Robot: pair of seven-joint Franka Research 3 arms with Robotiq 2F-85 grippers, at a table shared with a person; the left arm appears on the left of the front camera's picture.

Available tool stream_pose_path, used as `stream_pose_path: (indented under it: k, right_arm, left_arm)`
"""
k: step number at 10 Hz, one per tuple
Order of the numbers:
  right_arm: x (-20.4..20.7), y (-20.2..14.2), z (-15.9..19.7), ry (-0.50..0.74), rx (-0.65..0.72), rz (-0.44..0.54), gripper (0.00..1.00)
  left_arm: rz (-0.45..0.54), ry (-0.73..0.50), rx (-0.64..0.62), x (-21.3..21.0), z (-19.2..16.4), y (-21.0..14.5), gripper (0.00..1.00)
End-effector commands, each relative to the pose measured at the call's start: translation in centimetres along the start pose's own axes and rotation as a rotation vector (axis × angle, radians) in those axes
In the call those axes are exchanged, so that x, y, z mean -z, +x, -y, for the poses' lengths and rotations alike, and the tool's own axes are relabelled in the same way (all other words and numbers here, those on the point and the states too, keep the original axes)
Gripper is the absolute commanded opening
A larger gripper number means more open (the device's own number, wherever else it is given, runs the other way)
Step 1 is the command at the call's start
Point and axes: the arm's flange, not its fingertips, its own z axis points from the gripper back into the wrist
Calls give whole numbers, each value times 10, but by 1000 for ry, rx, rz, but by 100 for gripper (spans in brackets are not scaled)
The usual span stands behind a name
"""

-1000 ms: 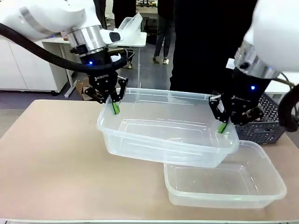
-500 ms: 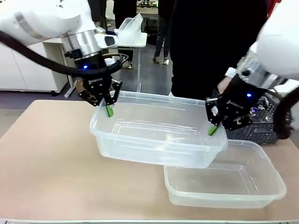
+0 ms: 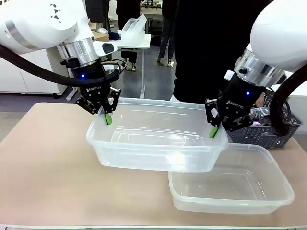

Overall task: Sort the waste into each basket.
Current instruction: Pick up the Organizing box on the left side of the table and lift it, then offer the picked Organizing box to the human.

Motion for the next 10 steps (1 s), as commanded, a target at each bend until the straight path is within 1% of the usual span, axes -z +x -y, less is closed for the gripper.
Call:
stream_pose_path:
  k: [1, 10]
  right_arm:
    - [0, 4, 7, 18, 32, 10, 4]
    - [0, 4, 7, 18, 32, 10, 4]
  left_arm:
    - [1, -28, -12, -8, 2, 1, 4]
    - [1, -28, -12, -8, 2, 1, 4]
